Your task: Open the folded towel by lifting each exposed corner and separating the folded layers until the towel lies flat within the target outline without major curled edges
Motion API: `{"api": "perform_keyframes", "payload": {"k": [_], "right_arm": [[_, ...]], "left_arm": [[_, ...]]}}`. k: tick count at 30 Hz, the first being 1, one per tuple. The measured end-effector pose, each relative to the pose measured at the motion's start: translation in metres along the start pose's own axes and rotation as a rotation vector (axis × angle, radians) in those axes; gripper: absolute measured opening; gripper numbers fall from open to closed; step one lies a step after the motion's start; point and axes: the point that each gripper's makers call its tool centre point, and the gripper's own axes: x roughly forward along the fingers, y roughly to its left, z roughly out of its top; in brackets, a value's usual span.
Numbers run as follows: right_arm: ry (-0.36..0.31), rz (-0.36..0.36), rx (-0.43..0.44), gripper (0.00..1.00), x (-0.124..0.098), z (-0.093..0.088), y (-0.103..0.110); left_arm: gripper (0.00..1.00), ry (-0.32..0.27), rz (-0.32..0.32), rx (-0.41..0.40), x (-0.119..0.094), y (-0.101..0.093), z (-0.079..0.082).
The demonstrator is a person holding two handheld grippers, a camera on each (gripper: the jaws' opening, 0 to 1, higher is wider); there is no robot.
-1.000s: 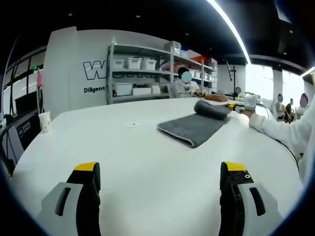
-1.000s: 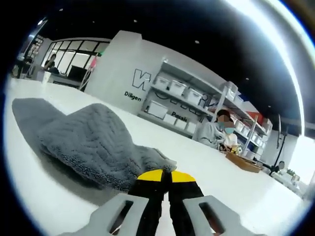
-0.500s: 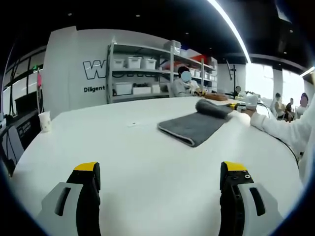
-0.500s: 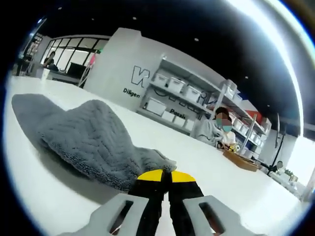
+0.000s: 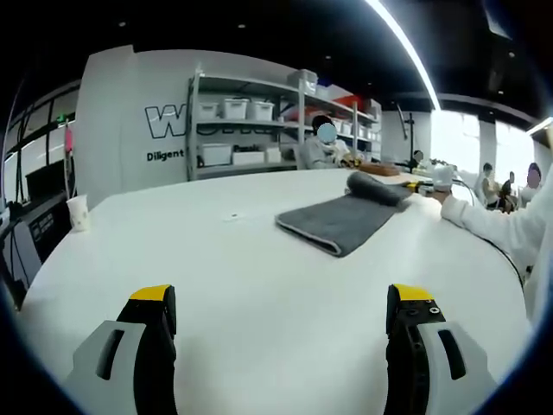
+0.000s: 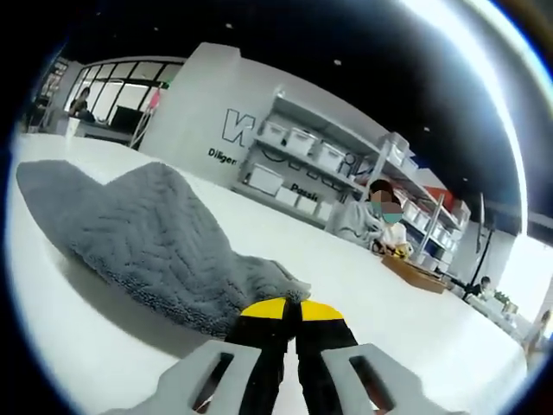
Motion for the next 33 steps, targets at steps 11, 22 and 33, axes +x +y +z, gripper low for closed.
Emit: {"api": "perform_keyframes", "payload": {"k": [11, 22, 33], "right_arm": [[0.012, -0.013, -0.013, 0.0, -0.001, -0.006, -0.013], [0.027, -0.035, -0.009, 0.0, 0.001, -0.016, -0.031], [0.043, -0.057, -0.006, 0.0, 0.0, -0.025, -0.047]], "left_arm": [[1.0, 0.001, -0.002, 0.001, 0.001, 0.001, 0.001], [1.0, 0.015, 0.002, 0.003, 0.003, 0.003, -0.002], [1.0, 0.024, 0.005, 0.0, 0.003, 0.001, -0.006]]}}
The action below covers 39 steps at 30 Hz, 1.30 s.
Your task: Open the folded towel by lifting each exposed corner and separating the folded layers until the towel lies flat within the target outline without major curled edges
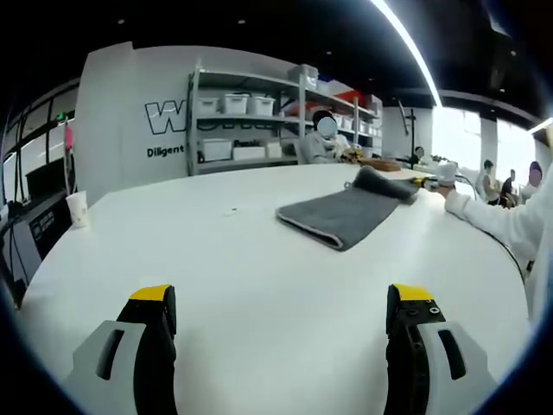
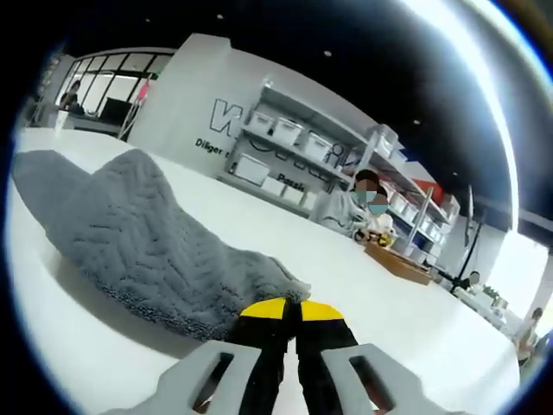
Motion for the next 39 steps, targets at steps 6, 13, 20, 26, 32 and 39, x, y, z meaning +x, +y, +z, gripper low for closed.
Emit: {"api": "perform_keyframes", "payload": {"k": [6, 13, 20, 26, 32, 39], "right_arm": [[0.005, -0.007, -0.008, 0.0, 0.0, -0.003, -0.005], [0.017, -0.025, -0.007, 0.0, 0.001, -0.008, -0.014], [0.034, -0.048, -0.004, 0.0, 0.002, -0.016, -0.025], [0.037, -0.057, -0.003, 0.0, 0.001, -0.017, -0.03], [0.044, -0.067, -0.005, 0.0, 0.003, -0.021, -0.036], [0.051, -0.072, -0.005, 0.0, 0.003, -0.024, -0.039]], "left_arm": [[1.0, 0.002, 0.001, 0.0, 0.001, 0.001, -0.001], [1.0, 0.006, 0.005, -0.001, 0.001, 0.002, -0.002], [1.0, 0.008, 0.004, -0.004, 0.002, 0.002, -0.003], [1.0, 0.012, 0.005, -0.003, 0.004, 0.002, -0.005], [1.0, 0.012, 0.006, -0.003, 0.004, 0.002, -0.005], [1.0, 0.019, 0.007, -0.006, 0.005, 0.002, -0.007]]}}
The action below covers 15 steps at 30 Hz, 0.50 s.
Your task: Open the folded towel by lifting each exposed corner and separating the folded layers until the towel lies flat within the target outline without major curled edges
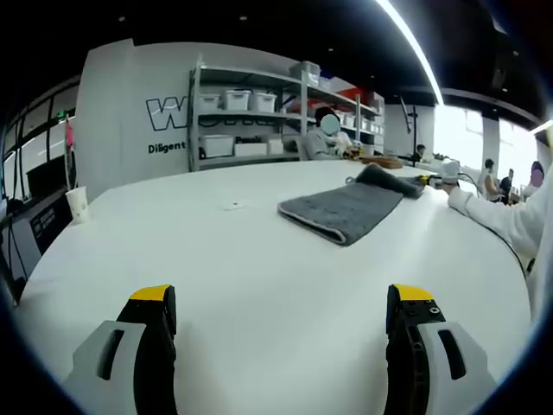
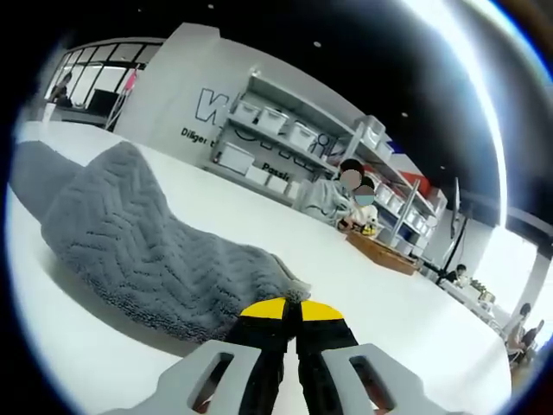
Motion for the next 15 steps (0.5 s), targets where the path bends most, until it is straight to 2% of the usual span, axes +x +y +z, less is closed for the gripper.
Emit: {"api": "perform_keyframes", "payload": {"k": [8, 15], "right_arm": [[0.002, -0.004, -0.03, 0.0, -0.0005, -0.0003, 0.001], [-0.001, 0.002, 0.048, 0.0, -0.0032, -0.0026, -0.0025]], "left_arm": [[1.0, 0.002, 0.0, 0.001, 0.0001, 0.0005, -0.0006], [1.0, -0.001, 0.0, 0.001, -0.0015, -0.0014, -0.0006]]}}
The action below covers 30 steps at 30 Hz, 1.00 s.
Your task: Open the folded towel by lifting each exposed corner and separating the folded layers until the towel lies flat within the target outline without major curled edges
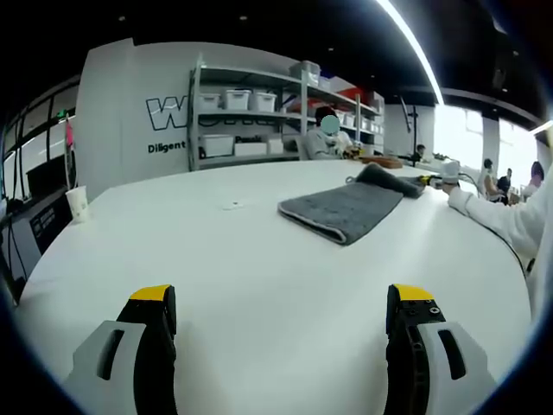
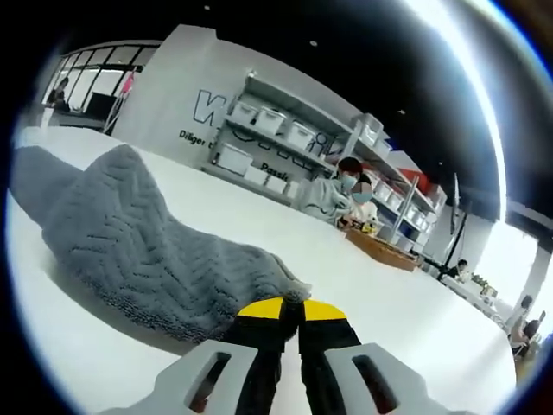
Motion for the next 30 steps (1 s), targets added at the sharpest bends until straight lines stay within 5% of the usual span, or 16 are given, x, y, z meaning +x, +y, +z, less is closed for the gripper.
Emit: {"api": "perform_keyframes", "payload": {"k": [12, 30], "right_arm": [[-0.005, -0.048, 0.124, 0.29, -0.014, -0.001, -0.015], [-0.061, 0.144, 0.209, 0.68, -0.052, 0.012, 0.016]], "left_arm": [[1.0, -0.013, -0.004, 0.0, -0.001, 0.0, 0.004], [1.0, -0.031, -0.012, 0.006, -0.001, -0.002, 0.009]]}}
